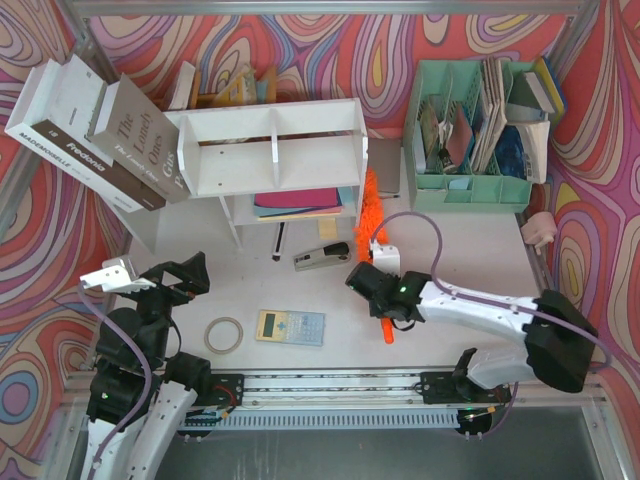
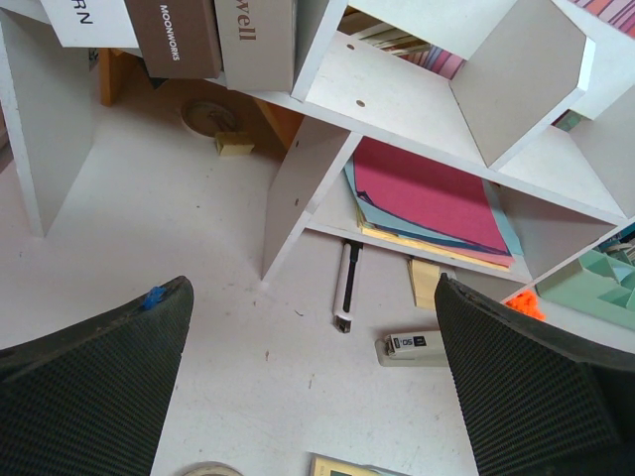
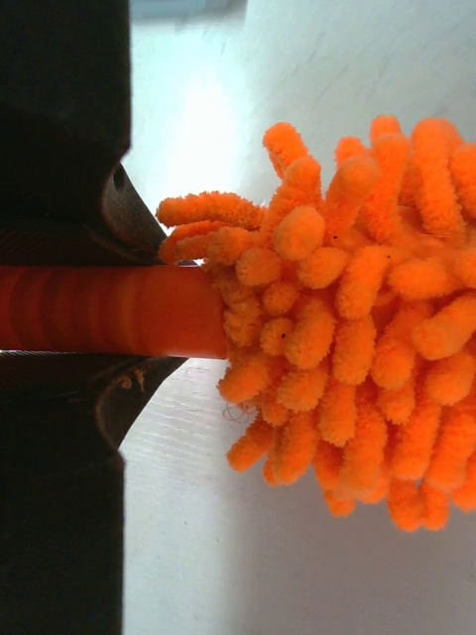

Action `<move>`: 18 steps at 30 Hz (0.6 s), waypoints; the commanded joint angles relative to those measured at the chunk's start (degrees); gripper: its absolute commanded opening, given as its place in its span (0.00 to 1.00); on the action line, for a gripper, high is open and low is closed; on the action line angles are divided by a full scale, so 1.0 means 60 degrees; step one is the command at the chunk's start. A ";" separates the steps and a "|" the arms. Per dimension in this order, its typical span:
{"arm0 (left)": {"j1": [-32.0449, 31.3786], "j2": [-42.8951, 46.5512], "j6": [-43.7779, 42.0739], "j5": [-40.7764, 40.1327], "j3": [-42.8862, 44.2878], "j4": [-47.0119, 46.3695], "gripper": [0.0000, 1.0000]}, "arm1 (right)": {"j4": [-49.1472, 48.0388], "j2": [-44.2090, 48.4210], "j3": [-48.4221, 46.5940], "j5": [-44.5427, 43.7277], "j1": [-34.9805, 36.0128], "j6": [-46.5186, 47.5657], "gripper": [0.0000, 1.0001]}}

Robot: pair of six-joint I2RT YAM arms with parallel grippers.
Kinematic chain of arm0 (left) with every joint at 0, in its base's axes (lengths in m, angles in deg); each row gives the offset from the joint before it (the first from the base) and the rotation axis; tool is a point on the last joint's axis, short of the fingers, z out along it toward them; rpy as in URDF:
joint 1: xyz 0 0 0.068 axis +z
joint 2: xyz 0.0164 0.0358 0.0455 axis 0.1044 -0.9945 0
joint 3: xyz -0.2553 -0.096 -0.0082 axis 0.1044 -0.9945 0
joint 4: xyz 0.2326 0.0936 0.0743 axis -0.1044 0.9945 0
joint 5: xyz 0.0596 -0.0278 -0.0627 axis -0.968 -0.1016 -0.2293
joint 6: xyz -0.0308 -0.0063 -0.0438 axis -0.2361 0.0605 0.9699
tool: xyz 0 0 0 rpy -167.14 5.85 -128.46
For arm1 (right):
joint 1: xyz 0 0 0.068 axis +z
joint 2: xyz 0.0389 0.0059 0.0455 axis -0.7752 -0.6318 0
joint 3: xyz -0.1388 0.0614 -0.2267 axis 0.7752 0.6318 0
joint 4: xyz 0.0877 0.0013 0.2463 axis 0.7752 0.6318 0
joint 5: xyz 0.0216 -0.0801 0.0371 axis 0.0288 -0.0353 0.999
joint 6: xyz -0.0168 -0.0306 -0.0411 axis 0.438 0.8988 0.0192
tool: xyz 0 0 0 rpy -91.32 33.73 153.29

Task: Dust the bookshelf with a duster

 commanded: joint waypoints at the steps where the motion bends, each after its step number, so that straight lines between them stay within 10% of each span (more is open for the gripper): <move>1: 0.0040 0.0076 0.0040 0.0064 -0.0003 -0.0107 0.98 | -0.0993 -0.0453 0.0394 0.0550 0.0094 -0.0052 0.00; 18: 0.0043 0.0102 0.0040 -0.0004 -0.0035 -0.0138 0.98 | 0.1754 0.1595 -0.4239 -0.1443 0.0087 0.2308 0.00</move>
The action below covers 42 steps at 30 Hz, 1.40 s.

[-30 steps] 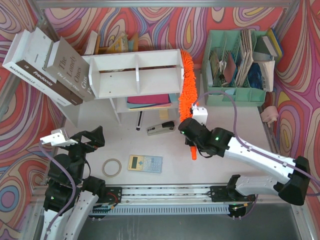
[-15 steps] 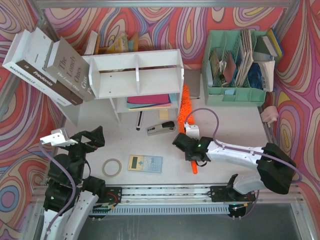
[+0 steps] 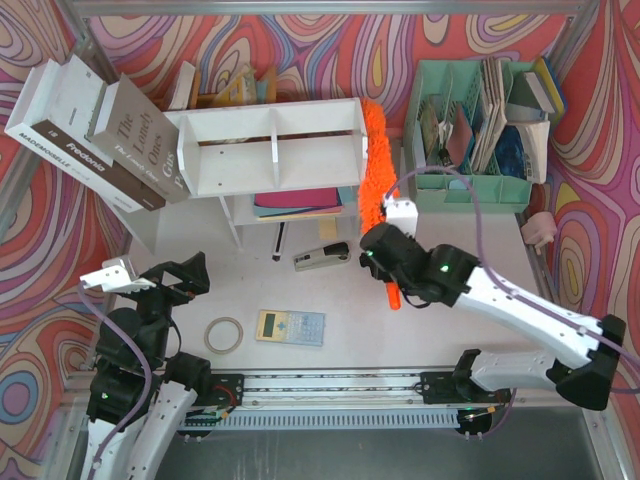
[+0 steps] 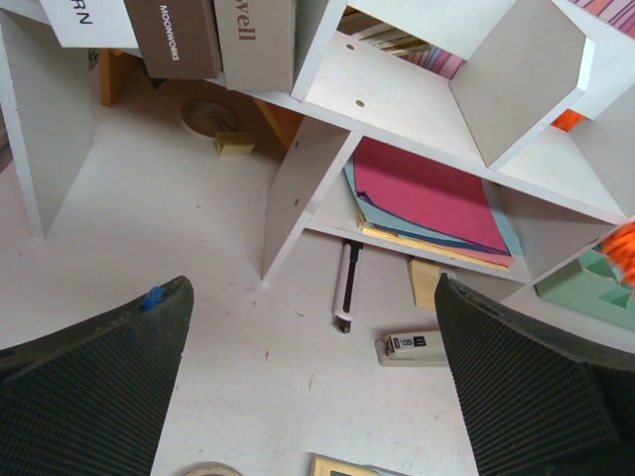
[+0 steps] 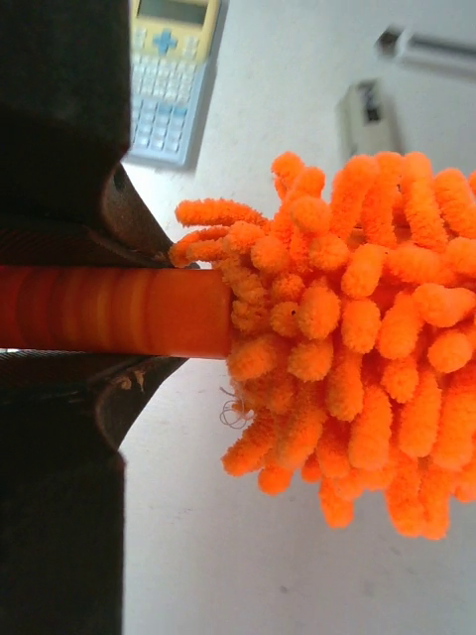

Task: Dust the bookshelf with a duster

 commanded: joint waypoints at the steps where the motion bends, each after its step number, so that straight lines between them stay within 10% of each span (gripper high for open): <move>1: 0.0047 0.0072 0.0040 0.0016 -0.0027 -0.0150 0.98 | -0.0086 0.0662 -0.1640 -0.0532 0.0111 0.1324 0.00; 13: 0.0048 0.0012 0.0026 0.0018 -0.0022 -0.0162 0.98 | 0.1123 0.0875 -0.3827 0.0278 0.0111 0.1772 0.00; 26: 0.0040 -0.0143 -0.0003 0.0109 -0.0012 -0.0177 0.98 | -0.0489 0.1948 -0.1042 0.3753 0.0106 0.2211 0.00; 42: 0.0047 -0.0115 -0.0012 0.0106 -0.0012 -0.0172 0.98 | -0.0718 0.2557 0.0661 0.4703 0.0100 0.1651 0.00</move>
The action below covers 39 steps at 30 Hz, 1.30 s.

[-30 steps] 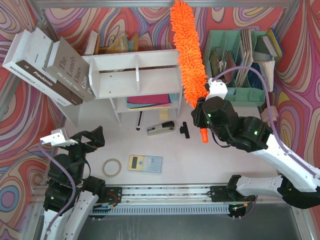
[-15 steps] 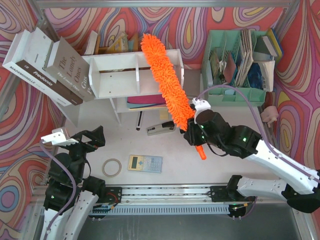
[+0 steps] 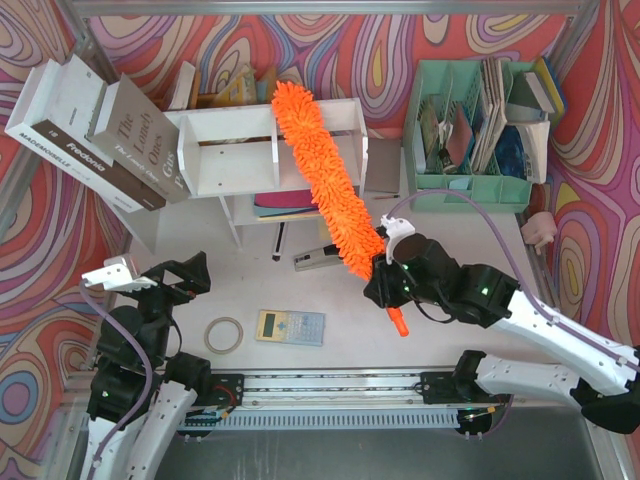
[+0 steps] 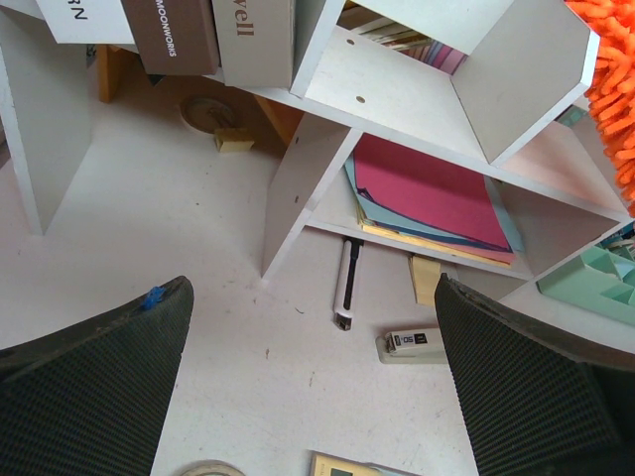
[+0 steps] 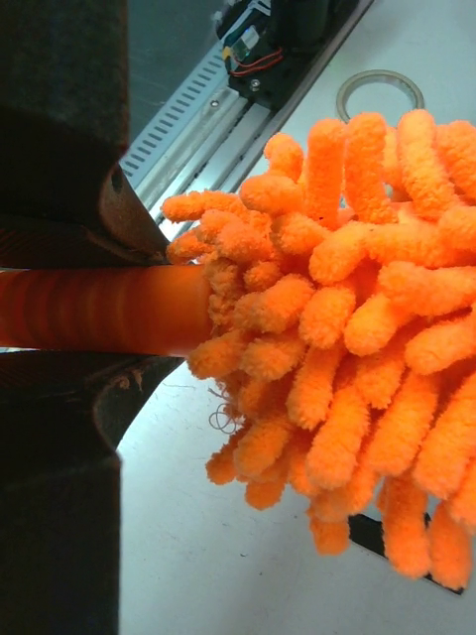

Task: Dust the bookshelf with a duster

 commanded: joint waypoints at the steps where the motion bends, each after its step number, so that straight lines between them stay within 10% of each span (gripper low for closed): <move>1: 0.0040 0.0004 -0.0017 0.0063 -0.0010 -0.0169 0.98 | -0.0178 0.0299 0.0271 0.0452 0.0042 -0.0237 0.00; 39: 0.0051 0.0209 -0.0096 -0.0005 0.0028 -0.0138 0.98 | 0.0576 0.2179 -0.0792 -0.0824 0.0941 -0.4468 0.00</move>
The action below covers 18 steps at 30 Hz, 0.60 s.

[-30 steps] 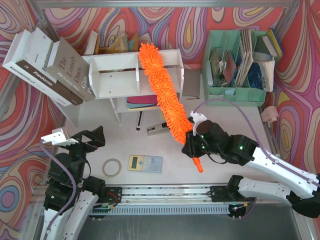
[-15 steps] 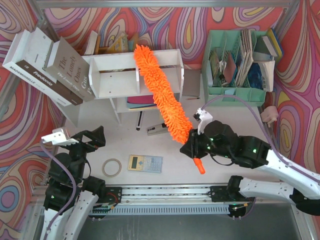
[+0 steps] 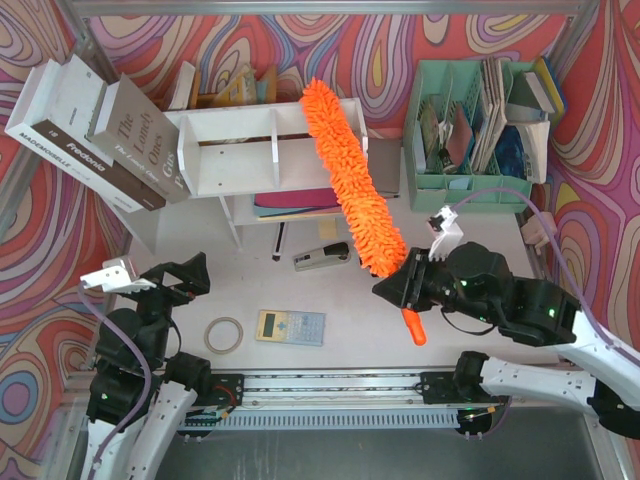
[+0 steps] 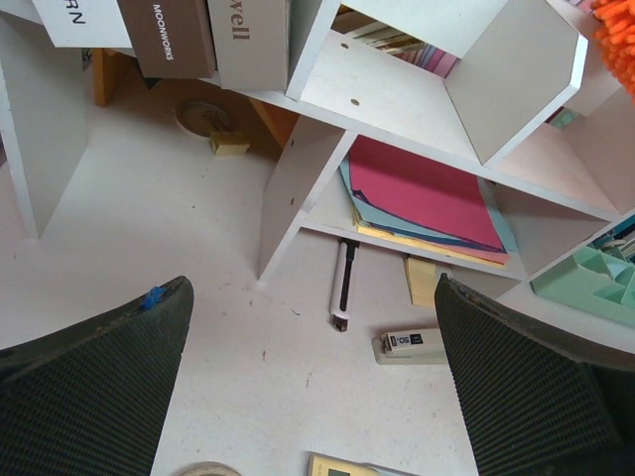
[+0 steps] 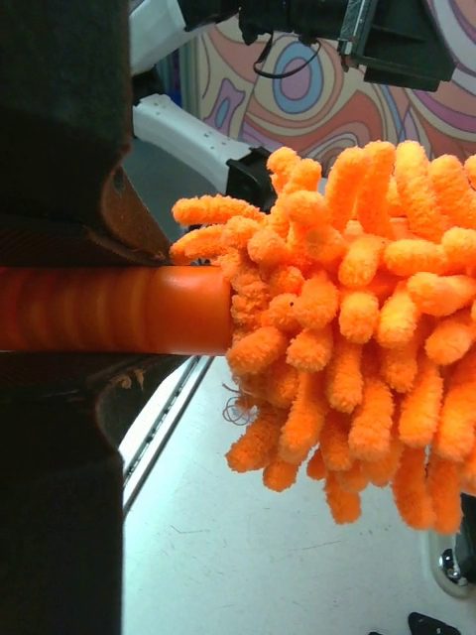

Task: Dust the bookshelf with a duster

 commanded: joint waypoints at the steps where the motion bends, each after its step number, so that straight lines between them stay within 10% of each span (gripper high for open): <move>1: 0.0041 0.0036 -0.0112 -0.0062 0.0035 -0.0120 0.98 | 0.0149 0.0693 0.0410 -0.0498 0.0049 -0.1040 0.00; 18: 0.0047 -0.0142 -0.0146 -0.0340 0.0065 -0.0025 0.98 | 0.0475 0.0371 0.0820 -0.0962 0.0050 -0.1529 0.00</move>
